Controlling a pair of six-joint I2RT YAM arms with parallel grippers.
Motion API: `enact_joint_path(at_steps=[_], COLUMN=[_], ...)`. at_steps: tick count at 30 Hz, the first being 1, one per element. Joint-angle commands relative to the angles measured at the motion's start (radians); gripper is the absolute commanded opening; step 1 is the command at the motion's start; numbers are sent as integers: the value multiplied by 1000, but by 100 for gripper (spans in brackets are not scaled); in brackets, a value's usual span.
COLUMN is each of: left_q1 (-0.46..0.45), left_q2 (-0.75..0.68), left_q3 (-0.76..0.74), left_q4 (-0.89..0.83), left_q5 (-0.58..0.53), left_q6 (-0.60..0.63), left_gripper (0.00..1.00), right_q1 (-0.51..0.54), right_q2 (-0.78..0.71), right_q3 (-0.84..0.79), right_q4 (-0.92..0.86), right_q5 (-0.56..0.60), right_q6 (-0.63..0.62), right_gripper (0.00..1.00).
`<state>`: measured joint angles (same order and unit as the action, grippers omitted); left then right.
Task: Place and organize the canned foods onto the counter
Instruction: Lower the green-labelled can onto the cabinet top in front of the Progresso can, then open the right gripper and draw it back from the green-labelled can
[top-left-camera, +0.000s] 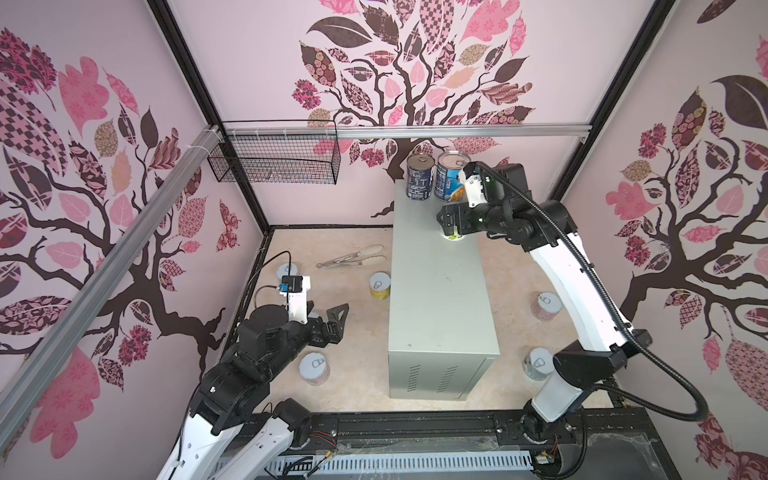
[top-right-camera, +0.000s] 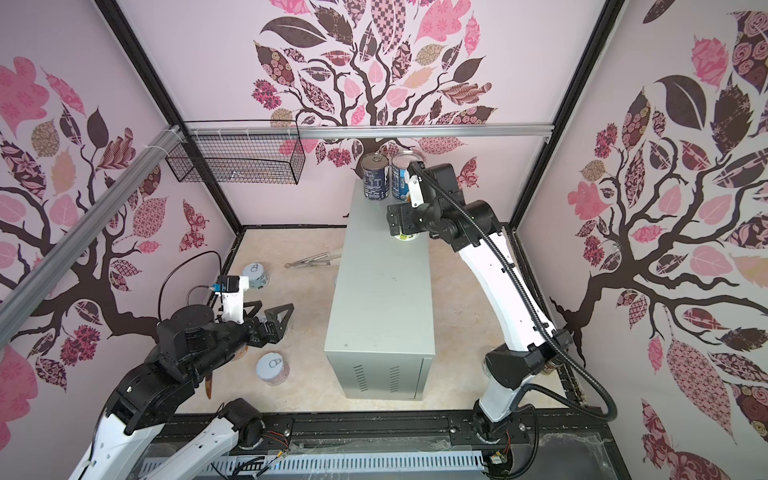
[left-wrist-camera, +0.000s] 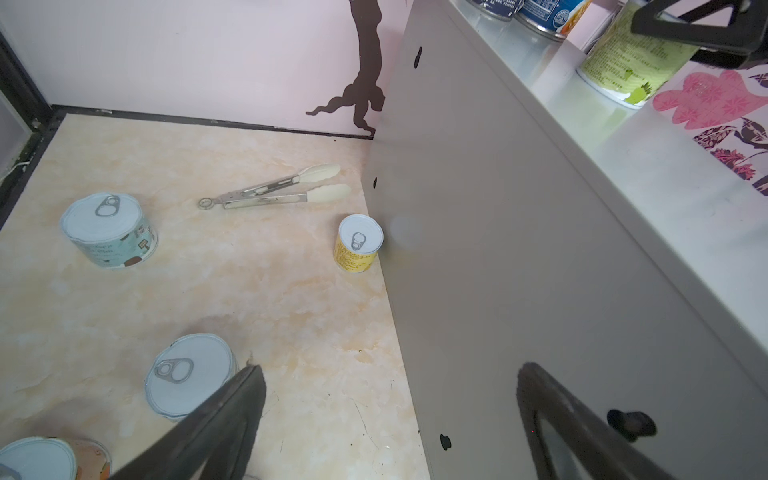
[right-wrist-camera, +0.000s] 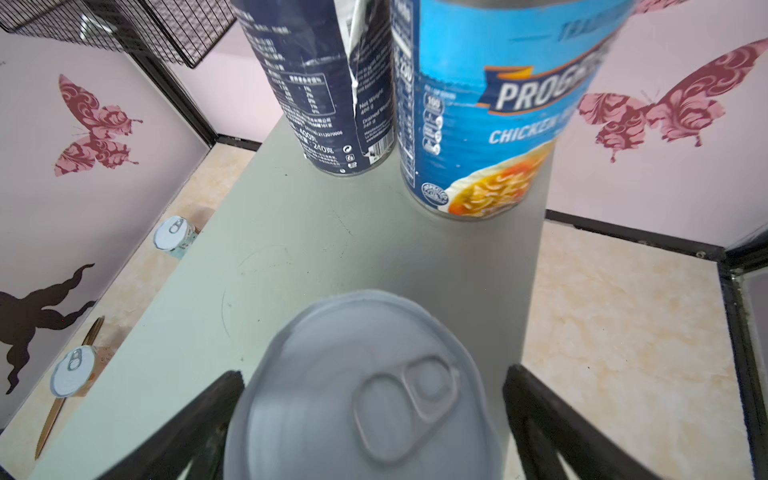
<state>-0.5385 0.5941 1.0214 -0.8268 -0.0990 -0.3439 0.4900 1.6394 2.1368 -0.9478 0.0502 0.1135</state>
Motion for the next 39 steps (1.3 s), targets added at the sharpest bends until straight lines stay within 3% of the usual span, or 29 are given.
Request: enact_joint_path(at_steps=[1,6,13,16,23,34,39], left_q1=[-1,-1,0,-1,0,0,0], left_q2=[5,11,31,38,63,76,79], left_q3=[59,60,29,11,-21,-54,-65], left_q4=[-7,2,32,52,87,124,136], left_q5=[-16,-16,4,9,25,16,20], left_q6=[25,23,5,-2,-18,-15,-9], left_gripper=[98,98,98,98,98,98,98], right_q1=[8,7,8,8,7,8,7], right_q2=[-155,-305,-493,-526,-552,-484,-441], right_q3=[-63,-247,-566,-666,-792,-812,-801], right_q4=[130,209,339,385,501,580,603], right_q5=[19,-4,-52,-49,-42,-49,-22], right_q6=[12,30,99,139,195,196,186], right_gripper=[100,99,65,59,67,80,81])
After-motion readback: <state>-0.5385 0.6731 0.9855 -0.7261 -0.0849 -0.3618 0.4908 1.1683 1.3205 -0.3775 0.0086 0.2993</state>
